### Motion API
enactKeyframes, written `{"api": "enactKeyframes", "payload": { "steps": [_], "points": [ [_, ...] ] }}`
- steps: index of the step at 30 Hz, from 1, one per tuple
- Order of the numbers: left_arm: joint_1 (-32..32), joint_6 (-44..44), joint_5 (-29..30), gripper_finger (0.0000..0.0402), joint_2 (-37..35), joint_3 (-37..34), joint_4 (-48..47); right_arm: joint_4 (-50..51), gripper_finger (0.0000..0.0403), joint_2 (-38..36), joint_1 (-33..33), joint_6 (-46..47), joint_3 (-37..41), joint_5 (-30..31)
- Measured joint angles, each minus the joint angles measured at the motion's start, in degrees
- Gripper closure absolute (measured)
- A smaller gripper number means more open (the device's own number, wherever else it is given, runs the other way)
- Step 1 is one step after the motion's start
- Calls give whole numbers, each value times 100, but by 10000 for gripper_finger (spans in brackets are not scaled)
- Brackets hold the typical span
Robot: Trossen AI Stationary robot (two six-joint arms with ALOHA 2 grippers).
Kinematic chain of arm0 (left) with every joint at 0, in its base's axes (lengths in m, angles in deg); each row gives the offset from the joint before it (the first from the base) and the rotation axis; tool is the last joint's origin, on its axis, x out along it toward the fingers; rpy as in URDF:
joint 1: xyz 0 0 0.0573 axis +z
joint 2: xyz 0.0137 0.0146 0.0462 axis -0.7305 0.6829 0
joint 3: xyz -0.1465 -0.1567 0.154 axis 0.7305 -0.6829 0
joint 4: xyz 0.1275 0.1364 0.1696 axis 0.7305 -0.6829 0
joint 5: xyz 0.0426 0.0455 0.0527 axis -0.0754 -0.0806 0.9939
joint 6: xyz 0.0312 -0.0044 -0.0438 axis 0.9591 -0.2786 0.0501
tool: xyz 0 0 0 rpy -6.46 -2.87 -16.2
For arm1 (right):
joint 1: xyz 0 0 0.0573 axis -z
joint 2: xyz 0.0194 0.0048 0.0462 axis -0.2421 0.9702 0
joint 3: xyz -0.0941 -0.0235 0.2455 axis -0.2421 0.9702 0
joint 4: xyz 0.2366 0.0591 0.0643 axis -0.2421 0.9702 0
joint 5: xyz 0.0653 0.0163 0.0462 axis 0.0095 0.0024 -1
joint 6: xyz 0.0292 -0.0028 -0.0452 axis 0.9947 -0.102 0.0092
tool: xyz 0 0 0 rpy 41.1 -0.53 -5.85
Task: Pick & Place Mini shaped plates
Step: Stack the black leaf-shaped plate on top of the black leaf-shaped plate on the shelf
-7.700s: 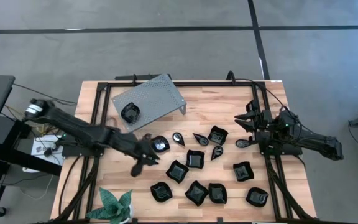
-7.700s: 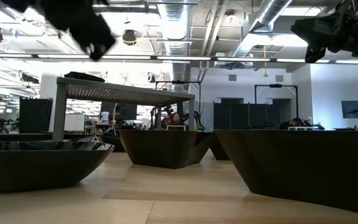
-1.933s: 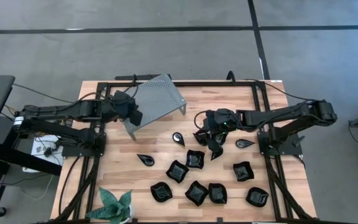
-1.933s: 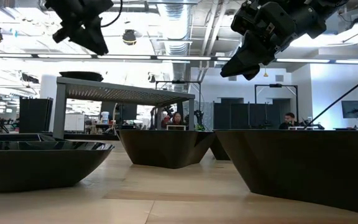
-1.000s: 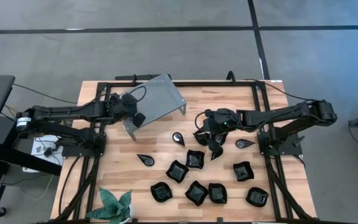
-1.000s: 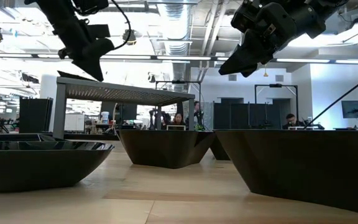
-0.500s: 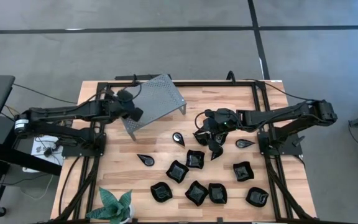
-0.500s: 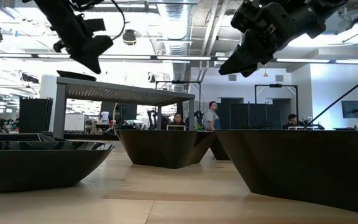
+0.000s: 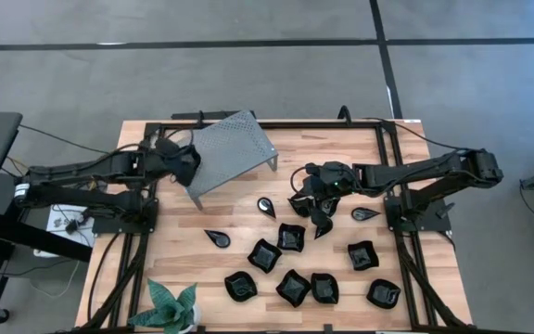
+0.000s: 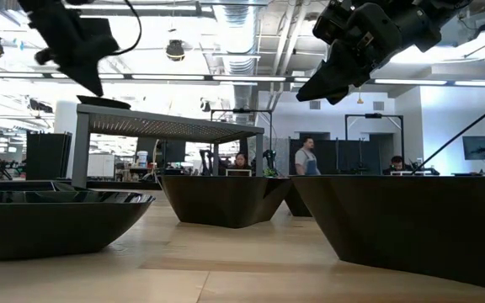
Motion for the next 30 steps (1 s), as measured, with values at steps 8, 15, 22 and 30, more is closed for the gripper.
{"api": "enactKeyframes", "payload": {
  "steps": [8,15,22,30],
  "points": [
    [-416,-203,126,396,-305,46,-153,-1,336,0,0,331,0,-1],
    [-423,-501,-455,396,-180,-119,-374,-1,336,0,-29,605,0,-1],
    [-423,-489,-528,396,264,-258,-184,-52,336,0,-205,605,0,-1],
    [-423,-190,-604,396,752,-258,460,-345,336,0,-274,299,0,-1]
  ]
}}
